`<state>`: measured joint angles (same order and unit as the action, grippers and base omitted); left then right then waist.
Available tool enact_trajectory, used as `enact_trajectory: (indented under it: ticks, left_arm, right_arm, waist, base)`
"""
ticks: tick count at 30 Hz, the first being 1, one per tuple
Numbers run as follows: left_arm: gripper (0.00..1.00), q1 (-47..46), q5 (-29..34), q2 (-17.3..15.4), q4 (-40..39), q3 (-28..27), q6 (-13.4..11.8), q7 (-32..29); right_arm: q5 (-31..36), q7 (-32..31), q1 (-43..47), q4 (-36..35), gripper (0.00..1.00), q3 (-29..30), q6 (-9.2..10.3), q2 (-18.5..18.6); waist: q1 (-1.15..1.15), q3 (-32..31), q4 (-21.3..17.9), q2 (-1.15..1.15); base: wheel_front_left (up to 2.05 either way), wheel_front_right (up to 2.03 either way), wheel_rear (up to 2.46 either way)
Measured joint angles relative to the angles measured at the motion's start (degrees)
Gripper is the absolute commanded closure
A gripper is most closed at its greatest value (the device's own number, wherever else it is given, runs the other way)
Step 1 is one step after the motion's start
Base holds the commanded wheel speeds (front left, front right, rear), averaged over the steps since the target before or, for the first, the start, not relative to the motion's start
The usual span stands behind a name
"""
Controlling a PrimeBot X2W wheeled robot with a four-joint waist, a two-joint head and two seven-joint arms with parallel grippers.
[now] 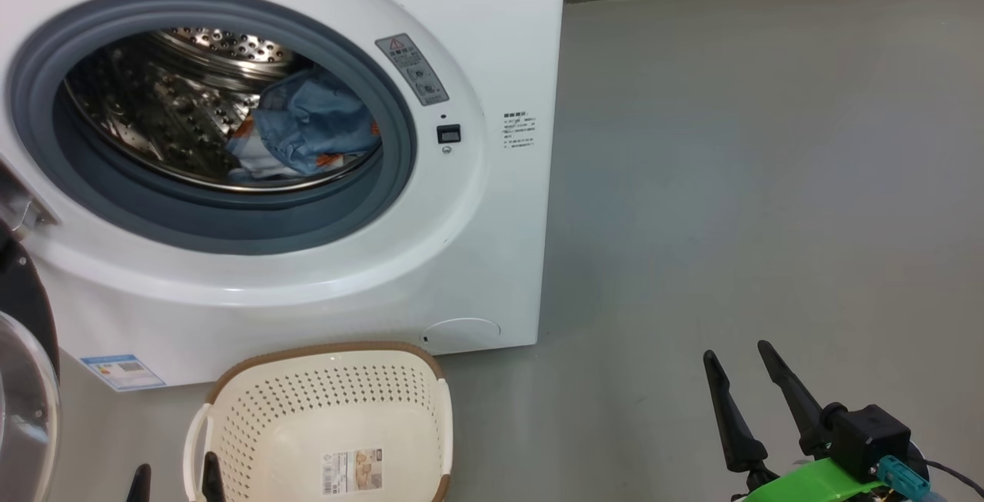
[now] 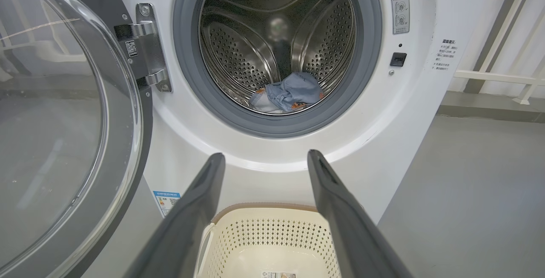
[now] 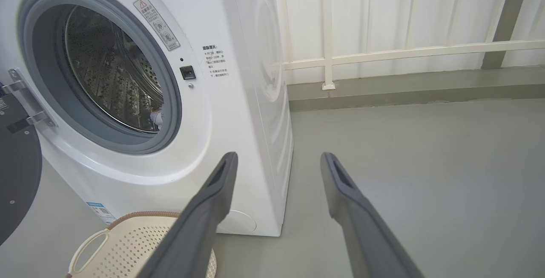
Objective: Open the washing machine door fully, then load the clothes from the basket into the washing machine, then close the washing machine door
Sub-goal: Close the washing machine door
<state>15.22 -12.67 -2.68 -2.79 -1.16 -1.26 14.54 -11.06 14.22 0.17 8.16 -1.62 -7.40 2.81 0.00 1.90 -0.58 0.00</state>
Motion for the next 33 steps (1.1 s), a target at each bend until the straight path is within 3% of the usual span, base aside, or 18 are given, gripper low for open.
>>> enact_trajectory:
  ticks: [8,22,33]
  left_arm:
    - [0.0,-0.2,0.0,0.0,0.5,-0.2,0.1,0.0]
    - [0.0,-0.9,0.9,0.0,0.7,-0.6,1.0,0.0]
    - [0.0,-0.9,0.7,0.0,-0.8,-0.7,3.0,0.0]
  right_arm:
    - [0.0,0.0,0.0,0.0,0.0,0.1,0.0,0.0]
    - [-0.1,0.0,0.0,0.4,0.0,0.2,0.0,0.0]
    - [-0.1,0.0,0.0,0.5,0.0,0.2,0.0,0.0]
  waist:
    - [0.0,0.5,0.2,0.0]
    - [0.0,0.6,0.2,0.0]
    - [0.0,0.2,0.3,0.0]
  base:
    - [-0.87,0.87,0.0]
    - [-1.73,1.73,0.0]
    - [-0.36,0.36,0.0]
